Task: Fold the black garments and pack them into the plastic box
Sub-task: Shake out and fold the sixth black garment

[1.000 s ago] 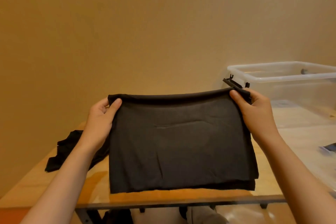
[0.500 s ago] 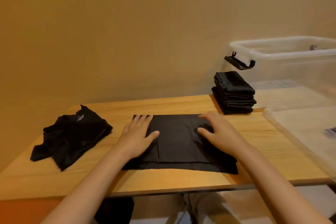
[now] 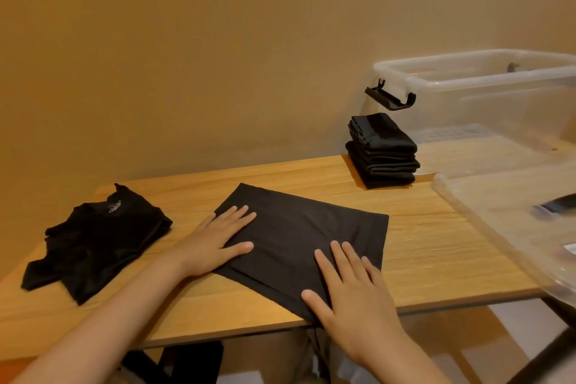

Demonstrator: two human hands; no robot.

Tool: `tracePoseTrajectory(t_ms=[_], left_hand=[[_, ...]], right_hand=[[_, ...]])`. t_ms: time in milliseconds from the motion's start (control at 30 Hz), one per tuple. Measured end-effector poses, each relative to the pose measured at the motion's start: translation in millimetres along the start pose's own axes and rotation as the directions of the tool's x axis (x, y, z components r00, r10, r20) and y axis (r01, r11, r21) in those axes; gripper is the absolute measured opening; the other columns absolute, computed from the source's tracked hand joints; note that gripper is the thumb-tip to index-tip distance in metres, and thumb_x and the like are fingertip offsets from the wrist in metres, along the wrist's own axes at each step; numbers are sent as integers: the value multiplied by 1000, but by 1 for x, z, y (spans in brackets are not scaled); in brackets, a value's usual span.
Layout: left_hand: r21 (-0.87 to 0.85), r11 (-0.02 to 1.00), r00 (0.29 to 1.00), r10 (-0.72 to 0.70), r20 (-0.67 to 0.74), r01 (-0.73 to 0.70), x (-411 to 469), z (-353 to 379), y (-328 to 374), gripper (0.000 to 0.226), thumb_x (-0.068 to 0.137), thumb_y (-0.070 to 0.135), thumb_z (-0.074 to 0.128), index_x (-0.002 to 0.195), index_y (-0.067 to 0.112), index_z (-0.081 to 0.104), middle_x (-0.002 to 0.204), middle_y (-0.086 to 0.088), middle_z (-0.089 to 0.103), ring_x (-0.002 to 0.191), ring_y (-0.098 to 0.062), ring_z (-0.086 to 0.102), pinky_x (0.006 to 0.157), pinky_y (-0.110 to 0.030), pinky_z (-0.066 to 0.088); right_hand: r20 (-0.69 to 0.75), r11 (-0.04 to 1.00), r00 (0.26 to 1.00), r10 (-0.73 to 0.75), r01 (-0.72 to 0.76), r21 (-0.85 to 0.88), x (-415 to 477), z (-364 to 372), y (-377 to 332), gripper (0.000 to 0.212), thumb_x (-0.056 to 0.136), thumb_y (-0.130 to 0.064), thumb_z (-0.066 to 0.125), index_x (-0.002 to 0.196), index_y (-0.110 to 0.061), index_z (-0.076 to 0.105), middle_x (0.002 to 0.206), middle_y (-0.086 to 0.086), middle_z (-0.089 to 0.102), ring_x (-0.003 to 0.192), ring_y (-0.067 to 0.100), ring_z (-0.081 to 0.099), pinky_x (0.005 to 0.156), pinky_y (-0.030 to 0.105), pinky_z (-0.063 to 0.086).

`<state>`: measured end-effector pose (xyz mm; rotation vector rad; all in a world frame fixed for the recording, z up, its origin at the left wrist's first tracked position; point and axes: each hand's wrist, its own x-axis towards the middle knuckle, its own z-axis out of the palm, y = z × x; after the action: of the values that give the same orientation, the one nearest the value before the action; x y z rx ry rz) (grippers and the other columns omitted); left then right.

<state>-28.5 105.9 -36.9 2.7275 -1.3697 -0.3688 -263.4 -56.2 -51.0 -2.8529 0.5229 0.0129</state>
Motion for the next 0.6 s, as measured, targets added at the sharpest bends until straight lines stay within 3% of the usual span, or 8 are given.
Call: tracePoseTrajectory(t_ms=[67,133,200,267,333,400,500,600], left_hand=[[7,1000,1000,-20,-19,20,1,-5,-2,88,75,84,15,152,45,-2,161,18,-9,145,1,-14,117,-28,-10],[0,1000,997,-5,-79,5,-10,-1,19,85,78,80,22,152,44,-2,160,18,-11,144,2,-17,119,-30,-10],[-43,992,986,108,-129,-115,-31,11,60,86,79,80,26,152,44,-1,158,23,-15,142,7,-20,121,-30,-10],[-63,966,961,242,-136,-252,-53,26,103,90,80,80,36,153,42,-2,157,27,-18,139,12,-23,119,-26,-14],[2,950,943,310,-117,-312,-63,41,127,100,78,82,44,153,40,-7,155,27,-23,139,10,-26,116,-23,-18],[147,939,930,334,-156,-312,-64,57,132,104,78,77,52,153,37,-8,158,20,-19,144,3,-21,119,-30,-11],[262,926,915,333,-229,-272,-63,73,133,102,68,44,79,152,27,25,159,4,26,146,-12,25,115,-41,33],[283,908,867,391,-309,-309,-65,81,132,97,59,24,86,145,24,42,150,2,43,138,-15,41,110,-38,37]], right_hand=[[17,999,1000,-6,5,47,-8,-6,-10,121,45,-76,-31,154,-31,-2,162,-1,-11,145,13,-19,116,32,-3],[-51,996,999,10,-5,93,1,-18,-3,106,65,-82,-14,153,-31,14,162,-3,7,148,15,0,116,35,10],[-152,998,988,5,5,64,27,-25,16,74,90,-71,14,151,-30,22,160,-4,15,148,15,5,117,37,9],[-123,997,990,-63,69,44,54,-29,38,58,99,-53,33,151,-31,22,162,-6,10,148,13,-3,118,36,3],[-36,989,988,-150,150,11,71,-30,54,54,101,-46,35,152,-33,20,162,-9,7,148,10,-6,119,35,1],[26,980,980,-200,200,0,78,-29,65,53,102,-46,31,152,-35,18,162,-11,8,148,8,-2,118,33,3],[51,977,976,-210,212,-33,72,-27,73,53,102,-49,25,153,-37,12,161,-13,5,148,6,0,118,32,6],[55,986,987,-151,154,-58,54,-25,75,54,102,-51,19,153,-38,5,161,-13,-2,148,6,-5,117,32,5]])
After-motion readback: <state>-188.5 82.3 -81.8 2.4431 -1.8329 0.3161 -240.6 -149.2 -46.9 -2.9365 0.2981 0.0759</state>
